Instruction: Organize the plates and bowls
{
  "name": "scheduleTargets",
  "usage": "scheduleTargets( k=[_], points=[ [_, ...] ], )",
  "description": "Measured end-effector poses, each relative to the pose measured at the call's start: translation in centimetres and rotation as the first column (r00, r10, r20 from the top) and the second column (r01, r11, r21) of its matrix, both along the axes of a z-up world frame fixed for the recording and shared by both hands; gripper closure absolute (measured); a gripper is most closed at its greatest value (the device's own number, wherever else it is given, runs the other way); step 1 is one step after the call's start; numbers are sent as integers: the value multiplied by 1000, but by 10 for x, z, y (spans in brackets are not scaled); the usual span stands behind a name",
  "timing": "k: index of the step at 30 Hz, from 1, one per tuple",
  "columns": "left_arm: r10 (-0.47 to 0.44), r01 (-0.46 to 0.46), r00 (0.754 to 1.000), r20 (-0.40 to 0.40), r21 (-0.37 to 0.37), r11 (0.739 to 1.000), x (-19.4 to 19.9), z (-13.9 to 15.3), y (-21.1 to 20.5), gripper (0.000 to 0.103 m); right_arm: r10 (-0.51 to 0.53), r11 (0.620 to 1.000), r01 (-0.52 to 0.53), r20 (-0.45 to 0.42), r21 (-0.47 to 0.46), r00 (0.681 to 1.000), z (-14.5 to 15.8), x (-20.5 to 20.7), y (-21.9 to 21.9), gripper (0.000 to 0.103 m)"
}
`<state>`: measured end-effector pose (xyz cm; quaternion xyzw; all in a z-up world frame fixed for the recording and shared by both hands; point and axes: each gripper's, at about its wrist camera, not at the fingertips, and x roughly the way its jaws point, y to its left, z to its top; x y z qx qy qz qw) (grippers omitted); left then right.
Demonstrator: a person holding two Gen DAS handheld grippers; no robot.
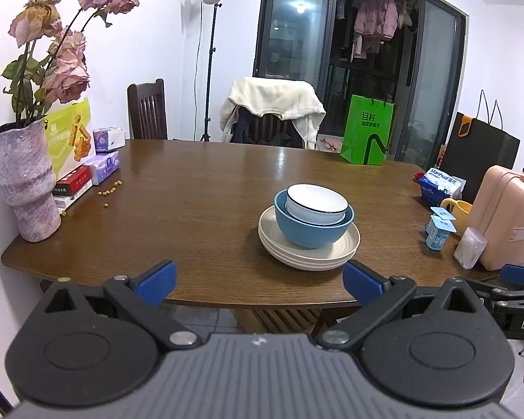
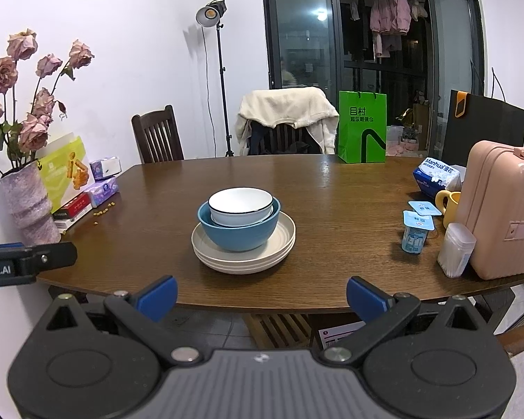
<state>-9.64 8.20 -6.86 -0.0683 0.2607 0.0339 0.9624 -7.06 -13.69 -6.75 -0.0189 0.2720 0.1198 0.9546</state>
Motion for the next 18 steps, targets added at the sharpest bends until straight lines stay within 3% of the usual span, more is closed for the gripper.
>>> scheduleTargets(
  k=[18],
  points=[
    [-10, 9, 1000, 27, 38, 999, -7, 3, -3, 0, 6, 1000, -6, -2, 6, 1000, 2, -4, 1, 0]
  ],
)
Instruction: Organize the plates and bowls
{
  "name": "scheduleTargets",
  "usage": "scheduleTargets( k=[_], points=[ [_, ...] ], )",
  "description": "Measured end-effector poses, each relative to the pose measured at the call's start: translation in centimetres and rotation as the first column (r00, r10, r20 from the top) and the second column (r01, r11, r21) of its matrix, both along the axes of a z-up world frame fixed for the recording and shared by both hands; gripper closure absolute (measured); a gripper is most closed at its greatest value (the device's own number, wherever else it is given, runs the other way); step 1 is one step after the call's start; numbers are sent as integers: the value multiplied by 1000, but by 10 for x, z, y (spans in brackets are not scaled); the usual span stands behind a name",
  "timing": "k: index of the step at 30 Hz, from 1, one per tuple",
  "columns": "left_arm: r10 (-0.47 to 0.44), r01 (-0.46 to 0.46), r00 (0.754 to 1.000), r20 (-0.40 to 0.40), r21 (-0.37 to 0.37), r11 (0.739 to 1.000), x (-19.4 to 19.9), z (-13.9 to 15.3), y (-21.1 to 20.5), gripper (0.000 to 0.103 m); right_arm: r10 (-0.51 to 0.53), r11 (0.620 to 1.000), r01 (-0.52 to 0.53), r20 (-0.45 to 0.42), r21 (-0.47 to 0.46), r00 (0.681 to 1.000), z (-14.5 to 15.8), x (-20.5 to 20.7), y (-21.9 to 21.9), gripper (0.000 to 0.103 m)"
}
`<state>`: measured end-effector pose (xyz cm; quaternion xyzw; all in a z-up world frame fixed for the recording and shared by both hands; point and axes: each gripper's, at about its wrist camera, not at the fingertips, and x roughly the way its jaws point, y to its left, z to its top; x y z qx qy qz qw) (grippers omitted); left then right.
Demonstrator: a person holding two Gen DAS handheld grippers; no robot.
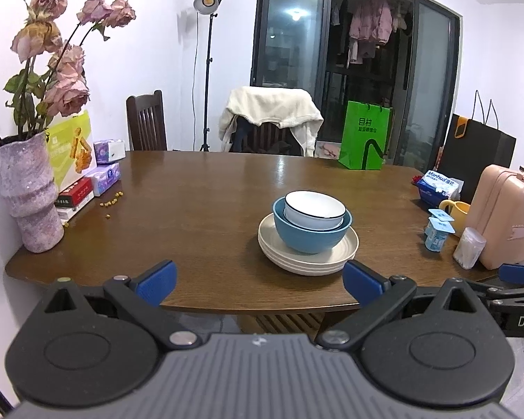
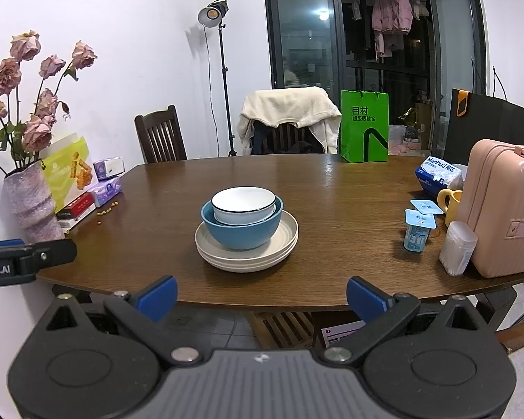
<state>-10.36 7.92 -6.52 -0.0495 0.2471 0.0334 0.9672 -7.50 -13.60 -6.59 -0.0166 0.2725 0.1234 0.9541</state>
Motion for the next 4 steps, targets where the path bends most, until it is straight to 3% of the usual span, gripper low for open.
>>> scheduleTargets(
  k=[4],
  points=[
    [-14, 14, 1000, -12, -19, 1000, 1, 0, 2, 0, 0, 1000, 0, -4, 1, 1000, -1, -1, 2, 0]
  ],
)
